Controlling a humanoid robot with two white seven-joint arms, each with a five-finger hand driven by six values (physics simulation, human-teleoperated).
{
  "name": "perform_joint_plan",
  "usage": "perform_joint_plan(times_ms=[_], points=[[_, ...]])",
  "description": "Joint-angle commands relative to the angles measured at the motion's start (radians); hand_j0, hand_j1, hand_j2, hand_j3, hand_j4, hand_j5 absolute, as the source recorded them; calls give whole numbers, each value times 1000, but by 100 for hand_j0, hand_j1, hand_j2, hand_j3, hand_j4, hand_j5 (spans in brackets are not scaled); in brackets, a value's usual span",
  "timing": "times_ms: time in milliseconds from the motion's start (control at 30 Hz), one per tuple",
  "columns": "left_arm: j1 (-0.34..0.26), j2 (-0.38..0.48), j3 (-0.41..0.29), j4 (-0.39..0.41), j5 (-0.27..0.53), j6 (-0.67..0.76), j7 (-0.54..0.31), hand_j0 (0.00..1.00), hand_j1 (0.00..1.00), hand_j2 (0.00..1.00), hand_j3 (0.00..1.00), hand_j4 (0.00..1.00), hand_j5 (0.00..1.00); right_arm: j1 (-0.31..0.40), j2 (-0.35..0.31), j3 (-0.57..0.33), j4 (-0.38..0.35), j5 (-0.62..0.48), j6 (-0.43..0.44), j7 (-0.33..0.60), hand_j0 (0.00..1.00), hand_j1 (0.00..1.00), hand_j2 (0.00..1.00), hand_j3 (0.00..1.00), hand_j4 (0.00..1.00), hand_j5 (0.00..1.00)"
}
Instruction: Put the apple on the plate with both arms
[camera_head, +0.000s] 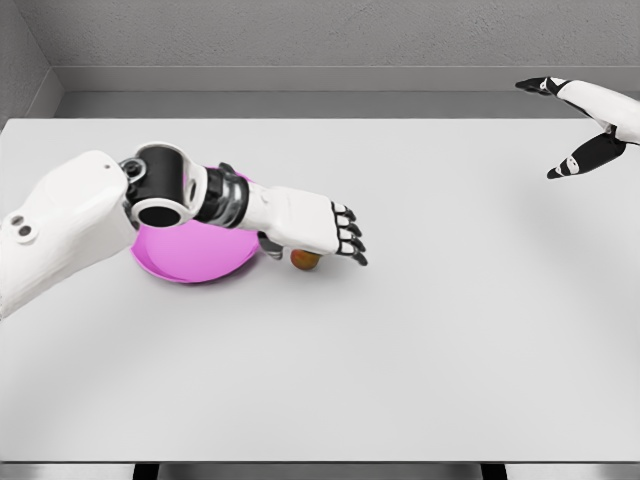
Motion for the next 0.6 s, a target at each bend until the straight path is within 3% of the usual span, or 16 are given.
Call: perform_joint_plan(times_ms=[0,467,567], points=[[0,-18,-3,23,4,2,0,100,100,100,100,100,100,0,-1,0,0,-1,-2,0,100,100,100,100,100,100],[-26,-18,-36,41,18,2,0,100,100,100,100,100,100,-2,0,-11,10,-2,0,0,100,100,100,100,100,100],[-34,-28,-49,67,15,2,0,95,95,95,95,95,95,0,0,-12,10,-2,0,0,100,100,100,100,100,100]])
